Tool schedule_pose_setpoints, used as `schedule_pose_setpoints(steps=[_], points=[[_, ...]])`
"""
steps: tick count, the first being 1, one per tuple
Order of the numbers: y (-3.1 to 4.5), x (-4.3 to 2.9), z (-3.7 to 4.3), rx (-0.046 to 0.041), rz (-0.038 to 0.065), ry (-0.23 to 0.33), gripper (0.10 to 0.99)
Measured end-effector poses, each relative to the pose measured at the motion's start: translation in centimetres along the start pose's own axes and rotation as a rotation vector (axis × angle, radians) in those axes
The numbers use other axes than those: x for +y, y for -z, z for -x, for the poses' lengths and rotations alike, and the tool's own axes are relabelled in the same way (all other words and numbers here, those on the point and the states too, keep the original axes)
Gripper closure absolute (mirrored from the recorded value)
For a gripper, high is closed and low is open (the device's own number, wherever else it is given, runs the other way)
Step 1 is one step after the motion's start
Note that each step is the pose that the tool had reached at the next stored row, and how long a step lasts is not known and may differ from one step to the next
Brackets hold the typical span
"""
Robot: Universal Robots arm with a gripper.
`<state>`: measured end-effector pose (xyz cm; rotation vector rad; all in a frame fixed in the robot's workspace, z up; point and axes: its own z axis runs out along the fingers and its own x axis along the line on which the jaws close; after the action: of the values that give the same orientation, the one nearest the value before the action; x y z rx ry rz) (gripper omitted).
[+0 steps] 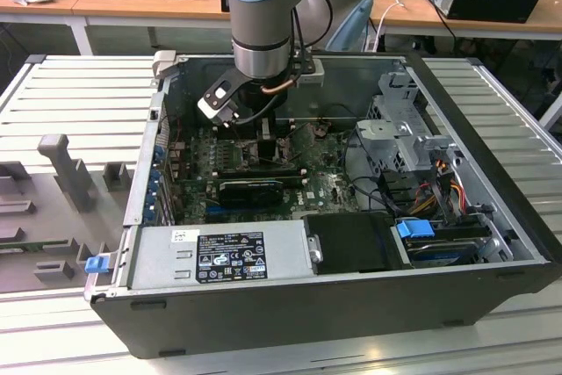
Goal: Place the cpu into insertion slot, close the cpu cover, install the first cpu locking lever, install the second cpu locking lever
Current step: 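Place the cpu into insertion slot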
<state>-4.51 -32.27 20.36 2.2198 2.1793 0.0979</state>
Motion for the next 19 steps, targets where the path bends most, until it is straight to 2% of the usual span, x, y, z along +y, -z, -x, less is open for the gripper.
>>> schedule_pose_setpoints(steps=[4,5,19], points=[[-0.03,0.0,0.0,0.0002,0.0,0.0,0.549],[-0.04,0.0,0.0,0.0002,0.0,0.0,0.486],[-0.15,0.08,-0.56,0.0002,0.0,0.0,0.486]])
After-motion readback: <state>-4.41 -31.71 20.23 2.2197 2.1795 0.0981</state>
